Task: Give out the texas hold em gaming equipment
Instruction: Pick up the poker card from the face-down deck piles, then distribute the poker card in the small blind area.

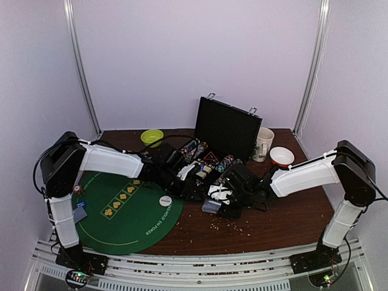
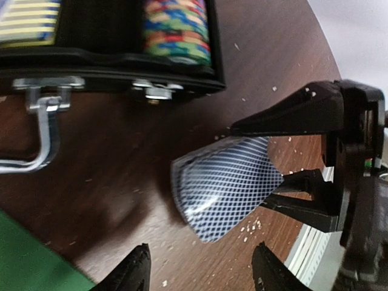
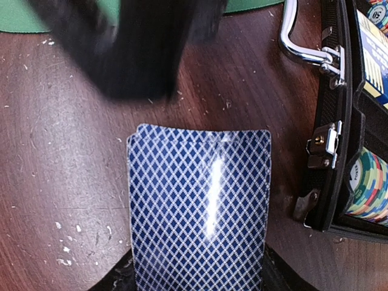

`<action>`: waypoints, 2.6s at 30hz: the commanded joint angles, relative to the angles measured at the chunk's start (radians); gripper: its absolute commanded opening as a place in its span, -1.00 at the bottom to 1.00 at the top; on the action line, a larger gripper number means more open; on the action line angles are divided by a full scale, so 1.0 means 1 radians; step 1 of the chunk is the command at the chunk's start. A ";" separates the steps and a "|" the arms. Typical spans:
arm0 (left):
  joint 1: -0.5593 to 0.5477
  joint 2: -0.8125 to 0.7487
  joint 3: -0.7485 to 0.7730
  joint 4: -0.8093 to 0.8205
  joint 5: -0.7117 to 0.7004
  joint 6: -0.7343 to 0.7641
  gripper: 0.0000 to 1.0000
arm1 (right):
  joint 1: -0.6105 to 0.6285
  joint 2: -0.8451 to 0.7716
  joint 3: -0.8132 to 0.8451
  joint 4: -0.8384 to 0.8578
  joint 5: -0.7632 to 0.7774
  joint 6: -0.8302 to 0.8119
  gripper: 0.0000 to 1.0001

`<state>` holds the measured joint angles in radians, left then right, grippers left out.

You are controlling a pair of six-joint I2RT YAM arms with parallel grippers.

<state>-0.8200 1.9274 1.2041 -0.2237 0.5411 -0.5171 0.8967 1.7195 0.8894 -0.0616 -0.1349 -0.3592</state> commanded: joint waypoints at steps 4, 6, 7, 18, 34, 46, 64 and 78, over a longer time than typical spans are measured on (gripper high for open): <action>-0.018 0.069 0.046 0.058 0.083 0.017 0.20 | -0.005 -0.067 -0.059 0.074 -0.048 -0.002 0.10; -0.018 0.078 0.049 0.073 0.089 0.013 0.21 | -0.003 -0.085 -0.078 0.100 -0.060 -0.005 0.09; -0.018 0.086 0.054 0.073 0.094 0.012 0.20 | -0.004 -0.091 -0.085 0.112 -0.059 -0.005 0.09; -0.018 0.184 0.112 0.115 0.098 -0.034 0.13 | 0.005 -0.075 -0.084 0.131 -0.048 -0.009 0.06; -0.023 0.174 0.126 -0.074 -0.079 0.053 -0.35 | 0.015 -0.065 -0.081 0.121 -0.004 -0.014 0.06; -0.018 0.102 0.091 -0.021 -0.031 0.080 -0.62 | 0.014 -0.057 -0.069 0.099 0.006 -0.011 0.05; 0.072 -0.085 0.072 -0.252 0.015 0.156 -1.00 | 0.014 -0.036 -0.053 0.079 0.025 -0.004 0.05; 0.685 -0.685 -0.133 -0.944 -0.259 0.024 -1.00 | 0.013 -0.011 -0.017 0.026 0.013 -0.038 0.05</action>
<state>-0.2844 1.3258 0.9863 -0.8429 0.4328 -0.5419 0.9058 1.6878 0.8349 0.0097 -0.1314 -0.3725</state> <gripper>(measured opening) 0.007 0.528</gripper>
